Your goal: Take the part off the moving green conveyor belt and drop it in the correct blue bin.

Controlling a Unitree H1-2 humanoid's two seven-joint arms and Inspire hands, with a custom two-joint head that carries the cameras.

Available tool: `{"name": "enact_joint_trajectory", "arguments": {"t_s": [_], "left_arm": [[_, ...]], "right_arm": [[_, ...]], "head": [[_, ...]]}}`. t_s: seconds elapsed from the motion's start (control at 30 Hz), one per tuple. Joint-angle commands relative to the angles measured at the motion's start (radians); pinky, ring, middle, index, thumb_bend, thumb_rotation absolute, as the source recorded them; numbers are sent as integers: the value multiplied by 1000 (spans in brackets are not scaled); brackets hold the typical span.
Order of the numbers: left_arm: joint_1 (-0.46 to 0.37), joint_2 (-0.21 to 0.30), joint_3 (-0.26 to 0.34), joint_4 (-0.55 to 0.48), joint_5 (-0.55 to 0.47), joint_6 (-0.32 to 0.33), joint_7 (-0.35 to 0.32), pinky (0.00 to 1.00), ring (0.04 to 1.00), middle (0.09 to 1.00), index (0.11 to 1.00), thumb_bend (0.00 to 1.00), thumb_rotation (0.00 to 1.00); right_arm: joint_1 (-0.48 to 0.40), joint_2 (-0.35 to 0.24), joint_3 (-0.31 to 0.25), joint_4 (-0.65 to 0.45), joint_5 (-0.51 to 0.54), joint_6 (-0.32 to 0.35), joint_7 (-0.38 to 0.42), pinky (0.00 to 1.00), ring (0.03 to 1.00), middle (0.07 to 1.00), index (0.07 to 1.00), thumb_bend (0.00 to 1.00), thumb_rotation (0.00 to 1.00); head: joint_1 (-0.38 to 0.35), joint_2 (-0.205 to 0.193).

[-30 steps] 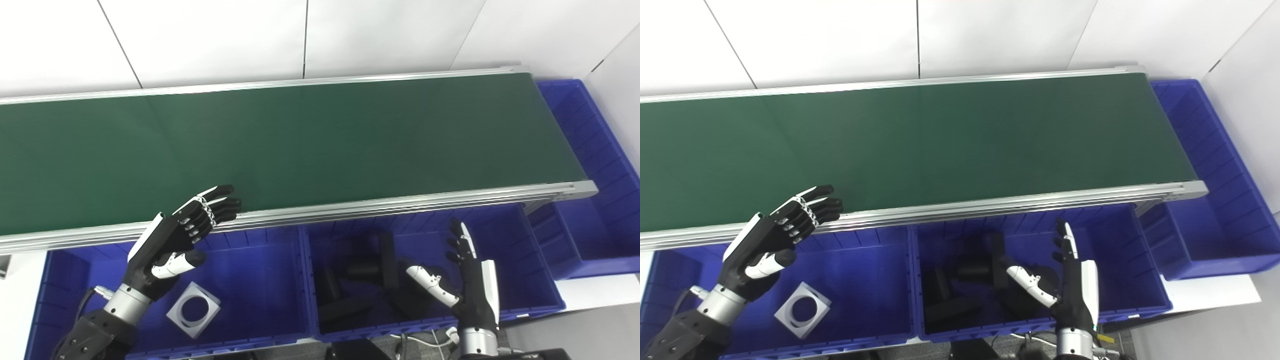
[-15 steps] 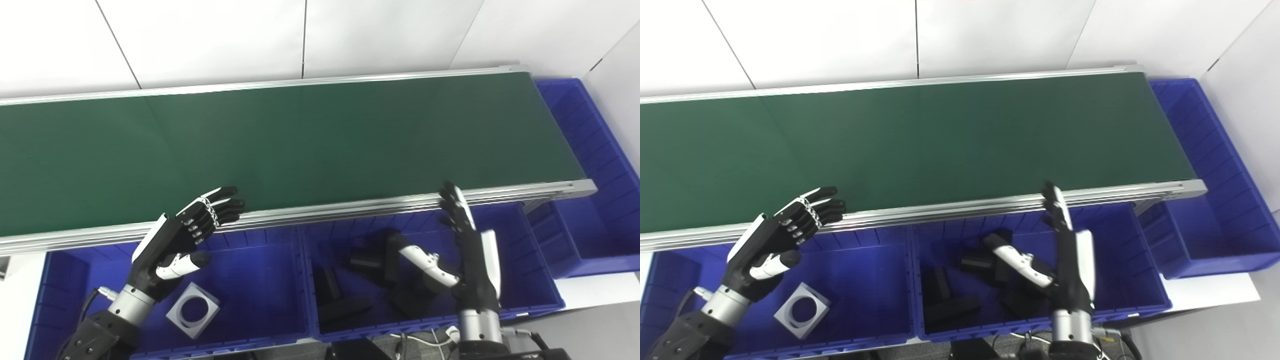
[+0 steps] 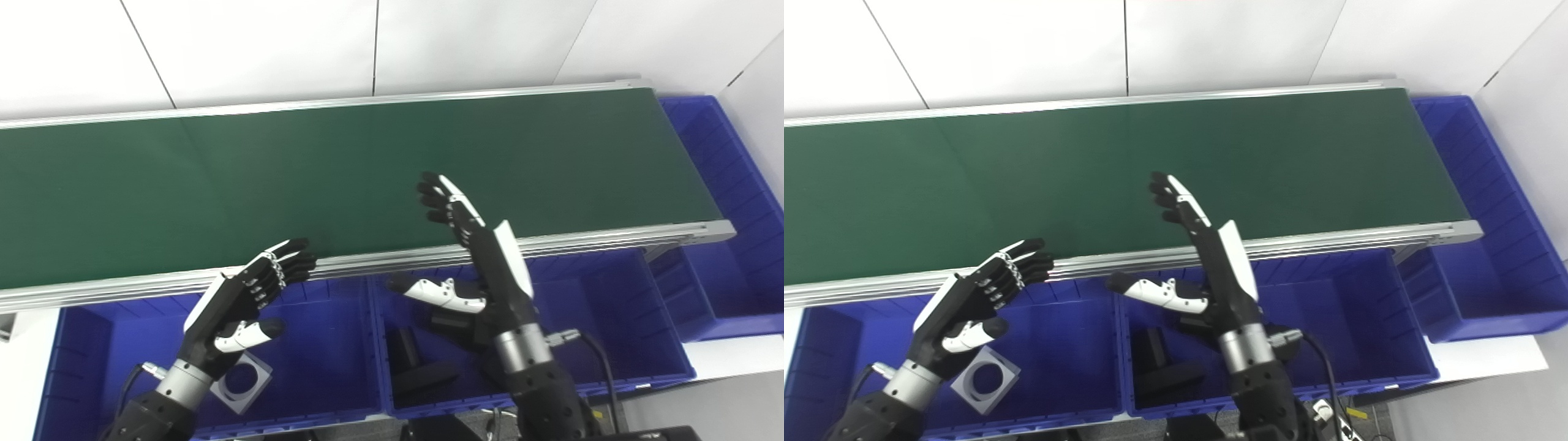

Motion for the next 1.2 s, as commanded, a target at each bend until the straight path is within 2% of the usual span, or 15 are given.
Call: {"name": "enact_joint_trajectory", "arguments": {"t_s": [0.0, 0.2, 0.37, 0.53, 0.8, 1.17], "left_arm": [[4, -5, -1, -29, 11, -46, 9, 837, 847, 832, 859, 959, 548], [16, -27, -16, -33, 54, -54, 37, 832, 855, 845, 860, 964, 559], [23, -45, -25, -30, 69, -53, 53, 838, 862, 854, 877, 970, 549], [27, -62, -34, -14, 79, -68, 64, 851, 875, 867, 897, 976, 539], [30, -77, -43, 5, 87, -79, 79, 855, 880, 876, 901, 992, 531], [27, -69, -52, 10, 89, -78, 90, 861, 890, 885, 897, 1000, 522]], "right_arm": [[-16, 11, 12, 1, 12, 8, 10, 785, 852, 875, 905, 787, 473], [-11, 8, -1, 78, 55, -20, -1, 784, 858, 875, 908, 719, 464], [4, -17, -24, 134, 104, -72, -4, 770, 842, 864, 902, 699, 468], [24, -55, -39, 170, 141, -118, 3, 735, 822, 862, 900, 712, 456], [40, -80, -51, 192, 181, -175, -2, 729, 813, 854, 895, 718, 468], [75, -82, -60, 187, 203, -237, -4, 730, 808, 851, 900, 689, 481]], "head": [[27, -3], [127, -19], [159, -30], [208, -61], [244, -83], [233, -92]]}}
